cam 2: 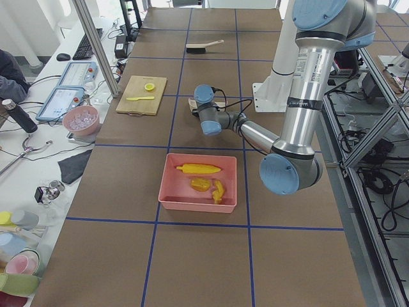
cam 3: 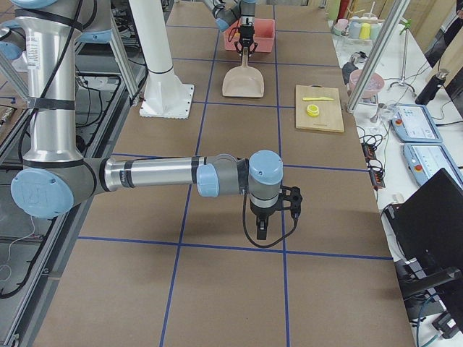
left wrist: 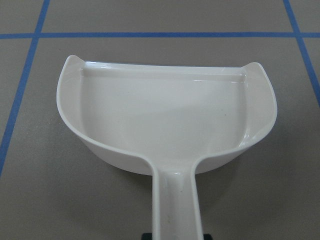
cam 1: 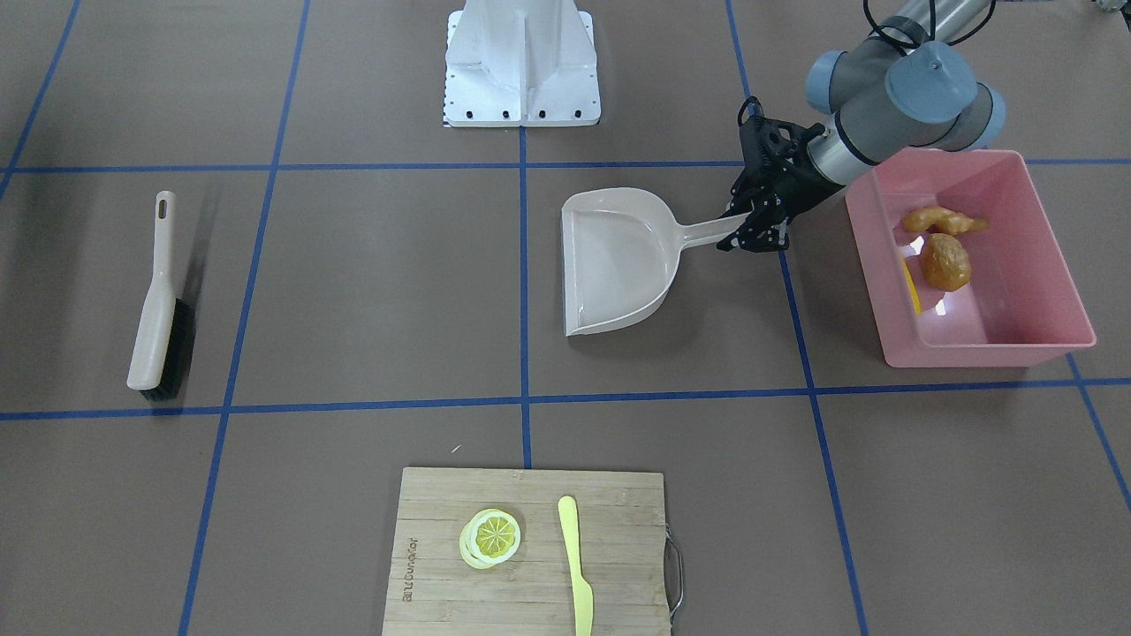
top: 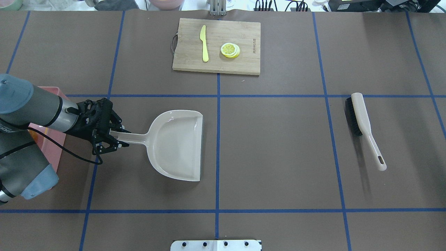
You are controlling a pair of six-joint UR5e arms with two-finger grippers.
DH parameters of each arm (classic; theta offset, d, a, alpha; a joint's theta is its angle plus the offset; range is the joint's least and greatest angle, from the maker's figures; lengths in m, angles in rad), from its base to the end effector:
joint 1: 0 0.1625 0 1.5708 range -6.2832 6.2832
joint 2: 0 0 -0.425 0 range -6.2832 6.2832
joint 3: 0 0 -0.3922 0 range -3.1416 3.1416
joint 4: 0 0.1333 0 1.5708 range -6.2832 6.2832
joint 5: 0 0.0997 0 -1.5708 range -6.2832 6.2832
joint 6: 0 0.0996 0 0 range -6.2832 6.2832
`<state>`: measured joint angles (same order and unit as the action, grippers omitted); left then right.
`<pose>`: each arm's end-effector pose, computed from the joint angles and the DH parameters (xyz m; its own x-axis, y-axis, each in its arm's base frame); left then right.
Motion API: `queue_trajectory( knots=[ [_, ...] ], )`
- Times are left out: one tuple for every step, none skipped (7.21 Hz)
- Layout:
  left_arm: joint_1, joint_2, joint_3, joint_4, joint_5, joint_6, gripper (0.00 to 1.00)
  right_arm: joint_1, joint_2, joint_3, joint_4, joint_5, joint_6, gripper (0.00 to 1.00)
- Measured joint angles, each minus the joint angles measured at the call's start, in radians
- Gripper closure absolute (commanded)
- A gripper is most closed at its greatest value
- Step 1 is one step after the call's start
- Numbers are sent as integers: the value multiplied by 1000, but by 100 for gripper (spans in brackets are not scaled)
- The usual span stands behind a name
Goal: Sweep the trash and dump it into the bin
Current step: 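Set the dustpan down flat and open the left gripper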
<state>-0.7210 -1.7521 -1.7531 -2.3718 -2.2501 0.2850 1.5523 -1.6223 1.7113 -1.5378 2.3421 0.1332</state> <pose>0.3693 -0.4187 0.3801 -0.0066 0.9998 0.0201 -0.3073 -0.0211 0.9514 0.0551 -0.4775 0.6108 0.7114 0.0346 0.7019 -0.0768 0.9966 0.0287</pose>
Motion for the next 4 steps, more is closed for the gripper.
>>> queue_trajectory(
  knots=[
    [0,-3,3,1,-1,-1,61,6,3,-4,-8,-1,-17,0],
    [0,-8,7,2,-2,-3,62,8,7,-4,-16,-1,-21,0],
    [0,-13,12,4,-8,-14,62,9,10,-4,-20,-1,-21,0],
    [0,-18,15,6,-23,-31,62,9,10,-4,-21,-1,-21,0]
  ],
)
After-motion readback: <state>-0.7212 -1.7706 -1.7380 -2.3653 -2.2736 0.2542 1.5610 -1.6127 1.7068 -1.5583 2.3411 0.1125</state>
